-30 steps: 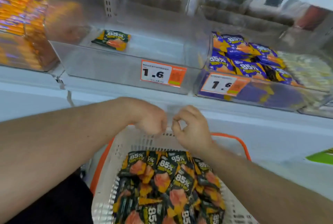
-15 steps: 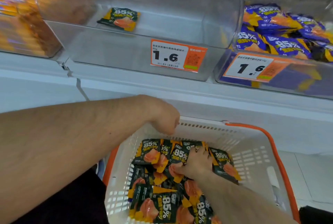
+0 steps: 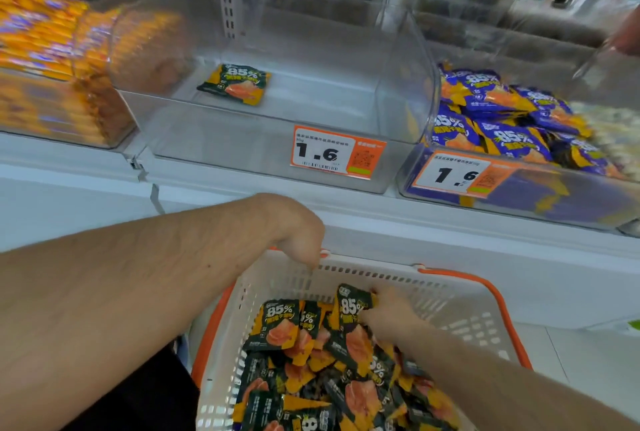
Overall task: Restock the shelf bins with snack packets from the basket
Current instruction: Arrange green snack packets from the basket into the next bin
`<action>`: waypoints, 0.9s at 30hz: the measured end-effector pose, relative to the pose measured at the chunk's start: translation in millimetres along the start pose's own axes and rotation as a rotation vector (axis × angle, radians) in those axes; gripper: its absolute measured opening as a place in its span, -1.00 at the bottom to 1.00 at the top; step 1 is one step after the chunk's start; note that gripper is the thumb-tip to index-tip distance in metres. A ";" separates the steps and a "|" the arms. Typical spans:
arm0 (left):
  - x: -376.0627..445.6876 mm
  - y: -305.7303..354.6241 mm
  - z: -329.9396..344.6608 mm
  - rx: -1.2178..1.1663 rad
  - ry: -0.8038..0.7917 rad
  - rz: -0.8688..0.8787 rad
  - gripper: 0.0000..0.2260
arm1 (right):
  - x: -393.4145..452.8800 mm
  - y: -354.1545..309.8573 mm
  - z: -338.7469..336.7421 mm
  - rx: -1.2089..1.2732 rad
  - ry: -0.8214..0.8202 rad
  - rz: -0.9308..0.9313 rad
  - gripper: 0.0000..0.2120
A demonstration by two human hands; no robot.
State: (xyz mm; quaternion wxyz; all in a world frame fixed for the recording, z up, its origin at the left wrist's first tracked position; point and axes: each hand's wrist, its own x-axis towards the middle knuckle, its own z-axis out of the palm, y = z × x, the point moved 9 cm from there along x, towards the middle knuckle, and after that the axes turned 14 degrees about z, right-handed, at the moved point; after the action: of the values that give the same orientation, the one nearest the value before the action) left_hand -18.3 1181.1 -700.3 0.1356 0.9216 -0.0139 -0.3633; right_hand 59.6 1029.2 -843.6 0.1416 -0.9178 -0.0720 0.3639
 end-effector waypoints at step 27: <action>-145.5 -66.3 -108.6 -1.390 1.110 0.325 -0.95 | -208.8 -190.9 -179.2 0.731 -0.035 -0.626 -0.61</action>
State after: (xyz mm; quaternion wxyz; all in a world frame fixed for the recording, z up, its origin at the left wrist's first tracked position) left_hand -57.1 1289.1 -544.7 0.6985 0.6615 0.1461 0.2306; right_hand 26.1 1124.2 -524.2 0.5564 -0.7358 -0.2145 0.3209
